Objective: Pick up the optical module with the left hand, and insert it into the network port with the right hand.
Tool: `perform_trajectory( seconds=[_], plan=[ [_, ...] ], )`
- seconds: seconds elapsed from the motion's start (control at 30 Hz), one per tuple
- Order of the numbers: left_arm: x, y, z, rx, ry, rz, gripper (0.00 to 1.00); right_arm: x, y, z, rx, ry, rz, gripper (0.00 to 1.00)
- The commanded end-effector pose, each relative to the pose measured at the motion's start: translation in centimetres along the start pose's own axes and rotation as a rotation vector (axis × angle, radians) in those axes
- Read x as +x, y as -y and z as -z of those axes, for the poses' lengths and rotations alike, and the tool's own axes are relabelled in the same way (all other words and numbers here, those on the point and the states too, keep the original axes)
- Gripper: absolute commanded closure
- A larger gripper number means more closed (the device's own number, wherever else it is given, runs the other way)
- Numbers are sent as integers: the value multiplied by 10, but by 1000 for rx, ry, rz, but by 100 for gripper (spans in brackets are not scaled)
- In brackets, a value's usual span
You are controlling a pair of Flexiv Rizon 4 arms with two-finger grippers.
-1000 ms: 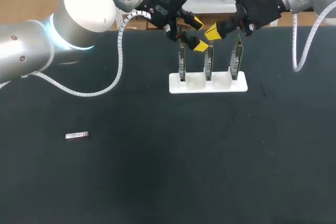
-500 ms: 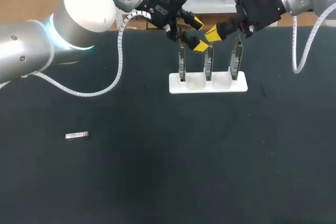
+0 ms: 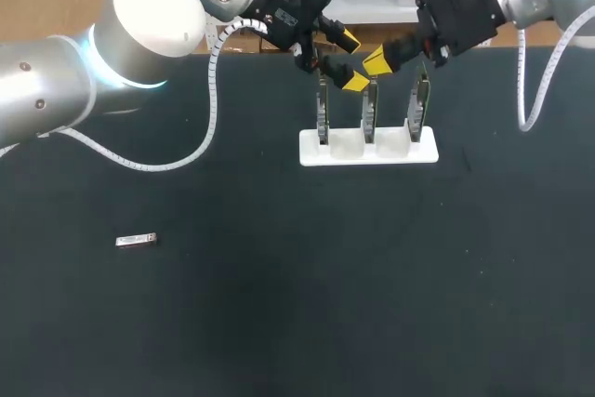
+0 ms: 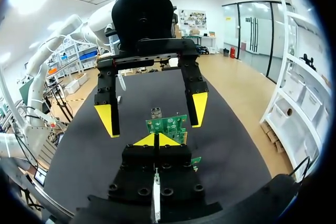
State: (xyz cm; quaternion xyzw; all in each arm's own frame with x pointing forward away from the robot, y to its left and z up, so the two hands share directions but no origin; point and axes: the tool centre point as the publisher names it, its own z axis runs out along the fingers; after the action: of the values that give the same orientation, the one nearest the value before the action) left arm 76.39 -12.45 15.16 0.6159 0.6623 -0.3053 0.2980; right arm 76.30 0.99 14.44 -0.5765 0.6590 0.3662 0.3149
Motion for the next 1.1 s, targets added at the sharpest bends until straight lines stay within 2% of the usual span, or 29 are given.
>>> perform_trajectory(
  seconds=[0.03,0.83,1.1],
  plan=[
    [-1,-2,0,3,-5,1,0,4,2,-4,-3,-1,-3,100],
    [-1,-2,0,3,-5,1,0,10,1,-7,-12,-1,-16,100],
    [-1,-2,0,3,-5,1,0,0,3,1,1,36,12,100]
  ],
)
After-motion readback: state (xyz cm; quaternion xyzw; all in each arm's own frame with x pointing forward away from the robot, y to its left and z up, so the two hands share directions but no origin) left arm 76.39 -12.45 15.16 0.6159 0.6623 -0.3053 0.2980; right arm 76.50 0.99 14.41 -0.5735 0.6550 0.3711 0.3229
